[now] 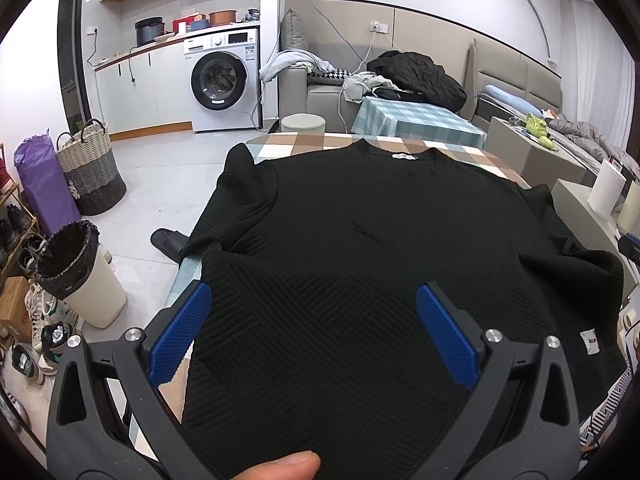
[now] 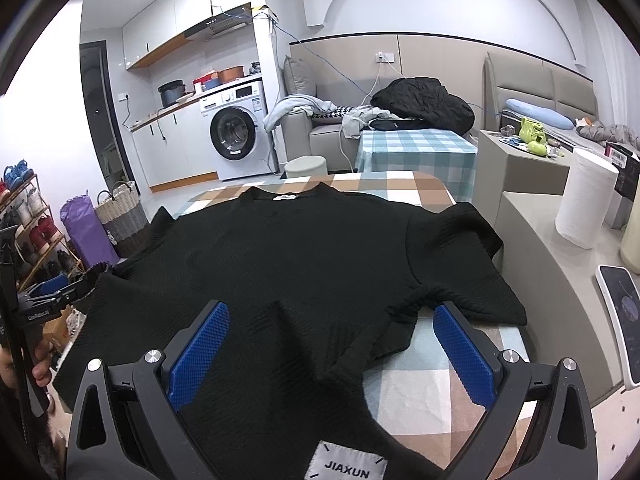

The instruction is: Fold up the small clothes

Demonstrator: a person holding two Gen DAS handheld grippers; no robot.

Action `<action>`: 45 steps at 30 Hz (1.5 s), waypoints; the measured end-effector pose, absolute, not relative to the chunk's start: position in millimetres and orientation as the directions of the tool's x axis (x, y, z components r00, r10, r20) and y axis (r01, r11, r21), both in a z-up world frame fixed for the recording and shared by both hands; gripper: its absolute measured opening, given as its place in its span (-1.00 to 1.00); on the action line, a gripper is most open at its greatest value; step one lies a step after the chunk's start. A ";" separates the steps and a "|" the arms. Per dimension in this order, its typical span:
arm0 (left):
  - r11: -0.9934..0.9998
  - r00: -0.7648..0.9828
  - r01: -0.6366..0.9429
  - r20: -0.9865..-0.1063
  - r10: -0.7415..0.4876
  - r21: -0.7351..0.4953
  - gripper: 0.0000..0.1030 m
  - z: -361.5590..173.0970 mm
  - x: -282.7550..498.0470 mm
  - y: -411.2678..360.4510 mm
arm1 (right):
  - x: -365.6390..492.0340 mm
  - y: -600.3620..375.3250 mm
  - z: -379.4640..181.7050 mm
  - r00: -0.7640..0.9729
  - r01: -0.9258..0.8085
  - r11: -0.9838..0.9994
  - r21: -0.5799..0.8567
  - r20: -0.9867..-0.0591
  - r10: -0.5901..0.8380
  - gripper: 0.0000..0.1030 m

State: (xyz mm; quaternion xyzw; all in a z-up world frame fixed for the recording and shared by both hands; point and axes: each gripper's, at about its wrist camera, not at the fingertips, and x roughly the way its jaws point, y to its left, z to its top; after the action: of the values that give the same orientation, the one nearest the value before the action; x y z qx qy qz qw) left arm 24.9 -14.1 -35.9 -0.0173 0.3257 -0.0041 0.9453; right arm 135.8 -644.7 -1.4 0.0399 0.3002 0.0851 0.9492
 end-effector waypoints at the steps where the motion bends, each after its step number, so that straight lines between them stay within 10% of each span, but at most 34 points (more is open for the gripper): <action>1: 0.999 0.787 -0.005 -0.616 -0.016 -0.033 0.98 -38.1 27.2 -13.7 | 136.7 -646.8 -2.1 0.803 -0.135 0.983 0.127 -0.568 0.184 1.00; 19: 1.000 0.768 0.007 -0.640 -0.011 -0.009 0.98 -59.1 62.5 -3.5 | 173.0 -709.6 -16.1 0.759 -0.012 0.954 0.298 -0.619 0.203 0.99; 45: 0.996 0.749 -0.031 -0.661 -0.035 -0.089 0.79 -73.1 132.0 30.0 | 246.6 -854.9 -113.9 0.596 0.460 0.798 0.390 -0.801 0.048 0.22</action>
State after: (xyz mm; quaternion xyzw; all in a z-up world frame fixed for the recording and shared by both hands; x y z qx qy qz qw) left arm 132.0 30.0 -73.0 -0.0469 0.3539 -0.0012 0.9341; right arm 246.6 -854.9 -113.9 0.2936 0.4323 -0.1219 0.8438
